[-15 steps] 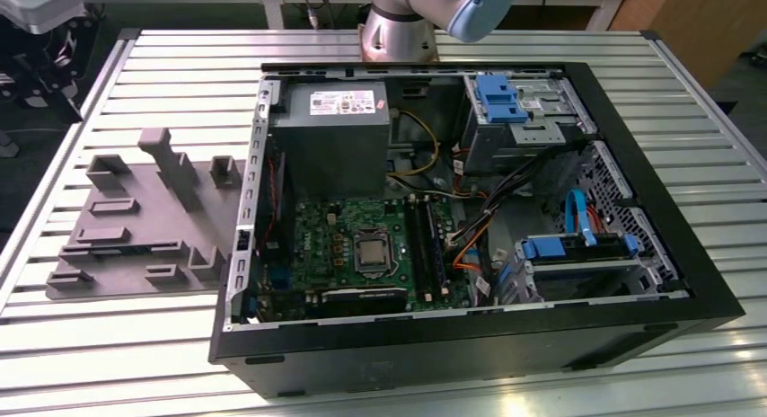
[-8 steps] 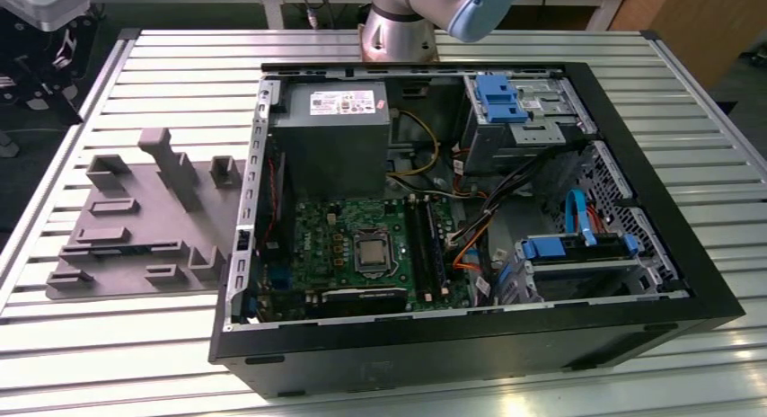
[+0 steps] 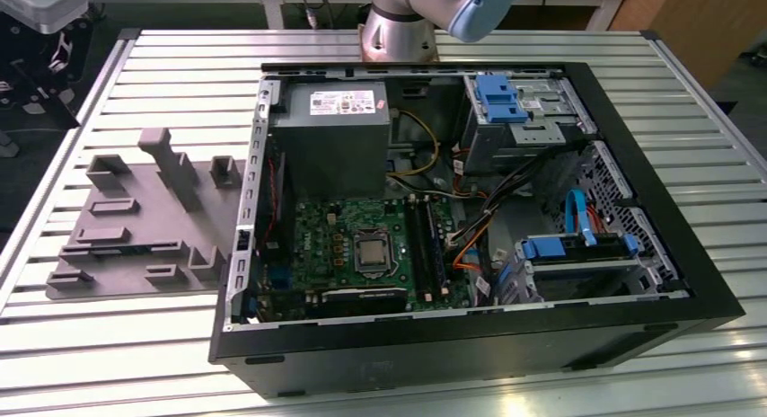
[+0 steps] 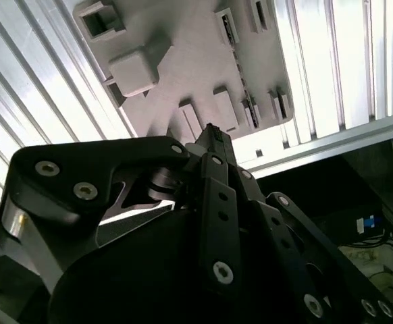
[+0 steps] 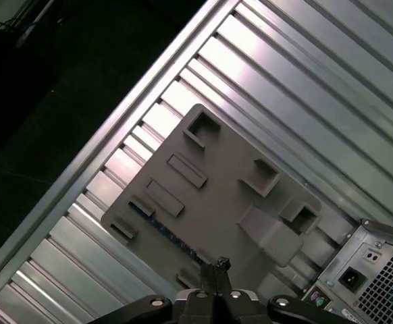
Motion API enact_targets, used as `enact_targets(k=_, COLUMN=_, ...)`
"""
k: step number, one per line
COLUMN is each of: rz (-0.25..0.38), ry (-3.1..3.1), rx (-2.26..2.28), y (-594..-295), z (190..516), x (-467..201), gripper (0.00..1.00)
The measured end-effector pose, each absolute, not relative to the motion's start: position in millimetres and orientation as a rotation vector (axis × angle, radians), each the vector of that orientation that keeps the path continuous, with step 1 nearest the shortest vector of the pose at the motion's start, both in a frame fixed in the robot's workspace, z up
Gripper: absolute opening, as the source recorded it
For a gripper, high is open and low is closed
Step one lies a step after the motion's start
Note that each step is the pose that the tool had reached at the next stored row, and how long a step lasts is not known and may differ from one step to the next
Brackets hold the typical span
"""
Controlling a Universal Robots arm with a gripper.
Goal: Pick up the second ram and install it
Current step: 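Pick up the second ram and move it above second insertion slot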
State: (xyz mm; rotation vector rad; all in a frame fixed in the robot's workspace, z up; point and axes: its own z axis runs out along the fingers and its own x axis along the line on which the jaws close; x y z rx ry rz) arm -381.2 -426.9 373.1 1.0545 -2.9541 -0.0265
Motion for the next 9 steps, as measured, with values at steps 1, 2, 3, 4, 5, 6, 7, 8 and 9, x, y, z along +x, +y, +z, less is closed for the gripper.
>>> enact_targets(k=1, rz=-0.027, ry=-2.947, rx=1.073, y=-426.9, z=372.8, x=-381.2, gripper=0.11)
enact_targets(k=2, rz=-0.026, ry=-2.94, rx=1.091, y=-426.9, z=372.6, x=-381.2, gripper=0.11)
enact_targets(k=3, rz=-0.026, ry=-2.932, rx=1.112, y=-426.9, z=372.3, x=-381.2, gripper=0.11)
enact_targets(k=4, rz=-0.026, ry=-2.925, rx=1.131, y=-426.9, z=372.0, x=-381.2, gripper=0.11)
enact_targets(k=5, rz=-0.026, ry=-2.918, rx=1.15, y=-426.9, z=371.8, x=-381.2, gripper=0.11)
enact_targets(k=6, rz=-0.026, ry=-2.91, rx=1.169, y=-426.9, z=371.5, x=-381.2, gripper=0.11)
enact_targets(k=7, rz=-0.026, ry=-2.902, rx=1.187, y=-426.9, z=371.2, x=-381.2, gripper=0.11)
enact_targets(k=8, rz=-0.026, ry=-2.894, rx=1.206, y=-426.9, z=371.0, x=-381.1, gripper=0.11)
enact_targets(k=9, rz=-0.025, ry=-2.887, rx=1.224, y=-426.9, z=370.7, x=-381.2, gripper=0.11)
